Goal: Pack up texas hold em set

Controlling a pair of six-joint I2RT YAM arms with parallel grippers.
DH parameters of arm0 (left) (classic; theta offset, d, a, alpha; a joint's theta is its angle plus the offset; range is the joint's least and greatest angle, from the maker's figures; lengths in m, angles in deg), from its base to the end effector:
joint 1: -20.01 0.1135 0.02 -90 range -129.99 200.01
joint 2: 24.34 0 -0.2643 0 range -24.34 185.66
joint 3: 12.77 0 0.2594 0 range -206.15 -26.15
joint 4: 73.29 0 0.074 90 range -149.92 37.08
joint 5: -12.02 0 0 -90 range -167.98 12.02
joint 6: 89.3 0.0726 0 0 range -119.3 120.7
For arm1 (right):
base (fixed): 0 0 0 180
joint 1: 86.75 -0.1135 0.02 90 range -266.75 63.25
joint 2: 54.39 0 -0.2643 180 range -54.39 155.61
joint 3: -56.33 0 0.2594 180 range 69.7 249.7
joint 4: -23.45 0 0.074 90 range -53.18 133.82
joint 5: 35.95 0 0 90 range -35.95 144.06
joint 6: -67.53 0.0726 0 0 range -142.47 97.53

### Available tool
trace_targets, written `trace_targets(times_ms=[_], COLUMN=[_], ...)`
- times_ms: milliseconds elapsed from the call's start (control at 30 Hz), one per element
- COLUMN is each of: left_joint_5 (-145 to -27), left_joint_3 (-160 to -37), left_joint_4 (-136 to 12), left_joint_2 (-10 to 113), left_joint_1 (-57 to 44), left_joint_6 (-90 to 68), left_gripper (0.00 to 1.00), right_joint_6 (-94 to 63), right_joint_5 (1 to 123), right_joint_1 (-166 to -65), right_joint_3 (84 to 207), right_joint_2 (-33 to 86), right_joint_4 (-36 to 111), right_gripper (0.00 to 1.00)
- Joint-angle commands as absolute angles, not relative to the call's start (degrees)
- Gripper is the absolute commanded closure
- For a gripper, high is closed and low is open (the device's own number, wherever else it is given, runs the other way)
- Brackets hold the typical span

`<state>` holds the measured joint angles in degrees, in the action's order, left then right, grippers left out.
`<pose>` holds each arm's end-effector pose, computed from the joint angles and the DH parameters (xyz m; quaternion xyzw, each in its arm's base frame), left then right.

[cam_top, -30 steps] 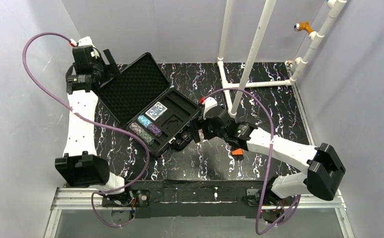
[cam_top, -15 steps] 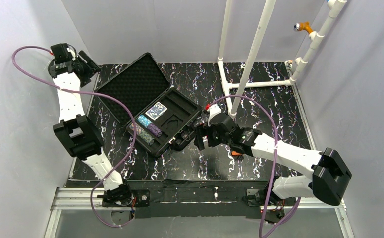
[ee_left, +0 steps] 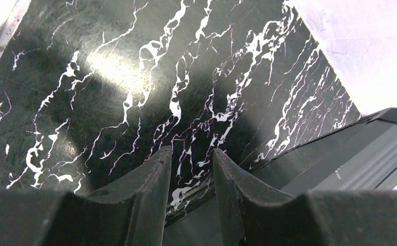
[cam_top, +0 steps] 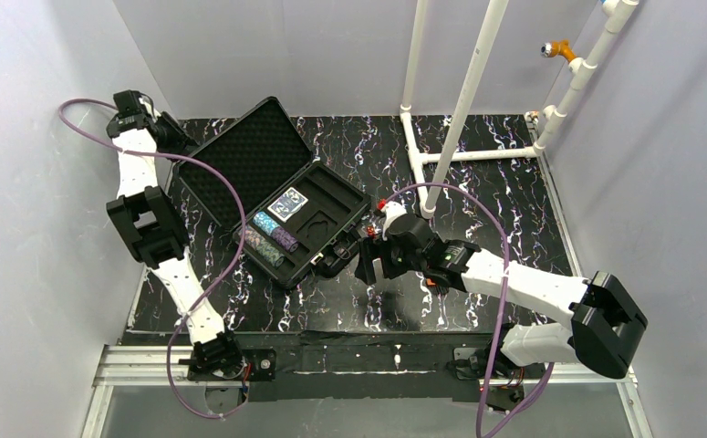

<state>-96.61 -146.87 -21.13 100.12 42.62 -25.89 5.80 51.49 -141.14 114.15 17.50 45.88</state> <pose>0.4987 0.1826 0.2784 -0.3168 0.8484 -0.1619 0.3919 0.1815 0.2479 0.2145 -0.1919 0.8719 0.2822 0.3511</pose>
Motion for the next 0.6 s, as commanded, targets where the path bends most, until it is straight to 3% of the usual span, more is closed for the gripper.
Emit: trace_targets(times_ms=[0,567], left_joint_5=[-99.41,-102.68], left_joint_3=[-144.77,-132.80], left_joint_4=[-19.66,-23.69], left_joint_2=[98.21,87.84], left_joint_1=[42.71,41.77], left_joint_6=[-24.61,-26.33], left_gripper=[0.66,0.67], right_joint_6=[6.62,7.26], right_joint_5=[52.53,53.19], right_joint_1=[-141.15,-141.11], right_joint_3=[113.18,112.97], right_joint_2=[17.68,17.68], right_joint_4=[43.50,43.13], right_gripper=[0.02,0.02])
